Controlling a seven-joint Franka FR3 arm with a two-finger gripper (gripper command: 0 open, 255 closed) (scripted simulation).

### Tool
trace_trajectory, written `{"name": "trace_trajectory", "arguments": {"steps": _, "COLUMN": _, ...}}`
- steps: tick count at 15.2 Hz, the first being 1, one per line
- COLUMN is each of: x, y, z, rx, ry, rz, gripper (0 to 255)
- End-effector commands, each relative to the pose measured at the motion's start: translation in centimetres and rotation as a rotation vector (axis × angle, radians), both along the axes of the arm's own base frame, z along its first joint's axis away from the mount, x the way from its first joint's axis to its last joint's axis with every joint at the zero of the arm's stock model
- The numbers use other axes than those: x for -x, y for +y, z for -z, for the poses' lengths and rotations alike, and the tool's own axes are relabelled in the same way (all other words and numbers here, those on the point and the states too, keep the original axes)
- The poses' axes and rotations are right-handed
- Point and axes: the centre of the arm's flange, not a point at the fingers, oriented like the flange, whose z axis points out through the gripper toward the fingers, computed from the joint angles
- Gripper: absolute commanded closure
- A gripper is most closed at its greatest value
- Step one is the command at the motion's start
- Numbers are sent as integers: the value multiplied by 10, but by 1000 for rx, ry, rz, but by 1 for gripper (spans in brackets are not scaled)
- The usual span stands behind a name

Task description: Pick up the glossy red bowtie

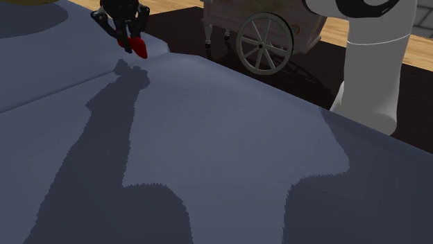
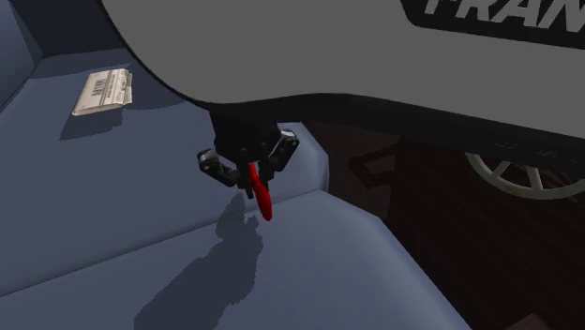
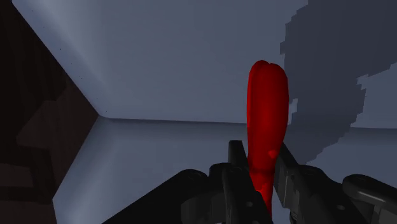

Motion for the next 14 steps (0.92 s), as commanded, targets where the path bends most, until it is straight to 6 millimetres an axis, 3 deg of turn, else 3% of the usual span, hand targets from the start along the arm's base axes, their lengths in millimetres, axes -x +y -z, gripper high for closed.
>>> {"name": "trace_trajectory", "arguments": {"steps": 1, "x": 0, "y": 1, "z": -9, "rx": 0, "ry": 0, "rz": 0, "gripper": 255}}
{"name": "trace_trajectory", "arguments": {"steps": 12, "x": 0, "y": 1, "z": -68, "rx": 0, "ry": 0, "rz": 0, "gripper": 255}}
{"name": "trace_trajectory", "arguments": {"steps": 14, "x": 0, "y": 1, "z": -68, "rx": 0, "ry": 0, "rz": 0, "gripper": 255}}
